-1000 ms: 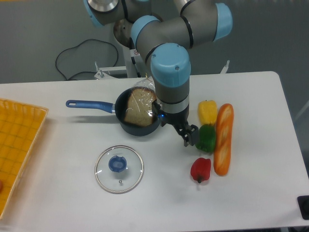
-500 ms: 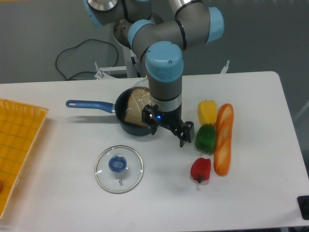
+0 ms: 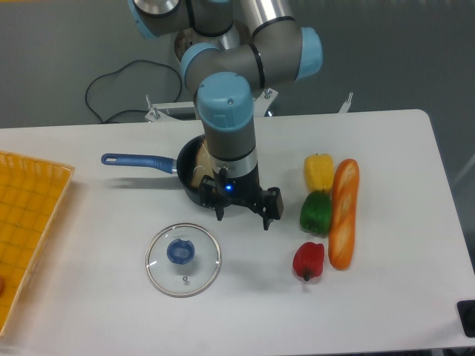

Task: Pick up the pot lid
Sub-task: 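Move the open gripper over the glass lid's blue knob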

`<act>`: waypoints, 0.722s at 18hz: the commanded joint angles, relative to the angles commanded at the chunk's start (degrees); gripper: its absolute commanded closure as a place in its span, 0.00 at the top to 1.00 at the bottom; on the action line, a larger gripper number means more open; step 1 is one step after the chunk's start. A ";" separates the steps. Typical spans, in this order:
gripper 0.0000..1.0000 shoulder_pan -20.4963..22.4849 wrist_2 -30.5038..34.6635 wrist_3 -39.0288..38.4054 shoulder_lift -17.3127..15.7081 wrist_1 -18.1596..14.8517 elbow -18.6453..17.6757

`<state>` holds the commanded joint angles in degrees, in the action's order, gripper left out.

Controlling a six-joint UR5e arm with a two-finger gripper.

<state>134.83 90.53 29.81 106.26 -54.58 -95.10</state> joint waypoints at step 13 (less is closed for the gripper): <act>1.00 -5.98 0.17 -10.92 0.88 -0.09 -2.72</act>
<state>128.85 90.70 18.90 107.14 -54.67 -97.82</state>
